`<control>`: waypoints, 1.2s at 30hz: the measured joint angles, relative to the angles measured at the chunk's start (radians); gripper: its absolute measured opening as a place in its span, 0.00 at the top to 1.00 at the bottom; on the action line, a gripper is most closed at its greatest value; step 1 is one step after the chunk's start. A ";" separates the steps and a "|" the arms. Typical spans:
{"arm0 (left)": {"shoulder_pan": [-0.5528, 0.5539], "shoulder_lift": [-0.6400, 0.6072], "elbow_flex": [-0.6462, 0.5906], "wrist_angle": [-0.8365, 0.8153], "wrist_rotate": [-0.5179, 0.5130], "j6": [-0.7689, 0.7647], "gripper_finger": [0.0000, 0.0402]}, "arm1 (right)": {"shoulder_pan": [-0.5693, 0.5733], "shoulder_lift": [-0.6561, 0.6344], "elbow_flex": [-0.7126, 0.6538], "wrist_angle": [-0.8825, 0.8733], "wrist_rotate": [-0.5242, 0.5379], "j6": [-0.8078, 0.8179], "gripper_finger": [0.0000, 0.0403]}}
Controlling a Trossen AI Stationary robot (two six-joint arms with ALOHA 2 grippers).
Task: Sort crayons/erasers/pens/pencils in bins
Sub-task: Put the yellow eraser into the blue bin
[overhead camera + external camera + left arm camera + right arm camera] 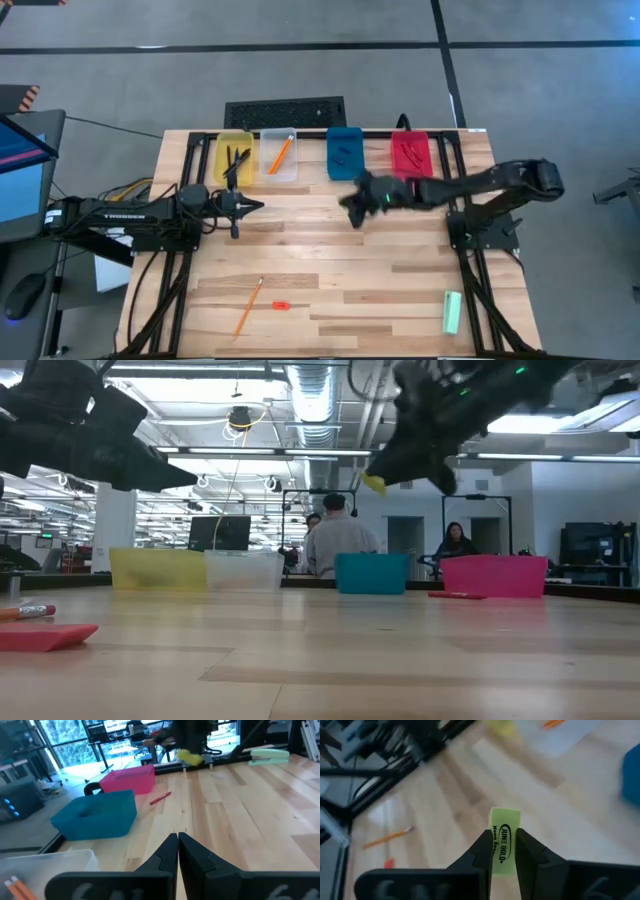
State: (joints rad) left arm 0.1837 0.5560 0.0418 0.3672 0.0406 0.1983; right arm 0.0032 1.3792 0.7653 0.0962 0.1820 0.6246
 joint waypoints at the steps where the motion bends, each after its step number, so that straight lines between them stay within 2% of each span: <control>1: 0.000 0.000 0.000 0.000 -0.001 0.005 0.98 | -0.048 0.002 0.008 -0.003 -0.028 -0.029 0.84; 9: 0.000 0.000 0.000 -0.001 -0.017 0.025 0.98 | -0.377 0.145 0.147 -0.090 -0.185 -0.278 0.84; 15: 0.000 0.000 0.000 -0.002 -0.047 0.026 0.98 | -0.532 0.318 0.337 -0.254 -0.209 -0.416 0.84; 25: 0.000 0.000 0.000 -0.023 -0.048 0.018 0.98 | -0.595 0.560 0.552 -0.446 -0.210 -0.526 0.84; 36: 0.000 0.000 0.000 -0.022 -0.048 0.017 0.98 | -0.595 0.639 0.619 -0.492 -0.208 -0.549 0.84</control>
State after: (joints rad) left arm 0.1837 0.5564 0.0418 0.3450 -0.0071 0.2150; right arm -0.5919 2.0178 1.3842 -0.3955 -0.0261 0.0754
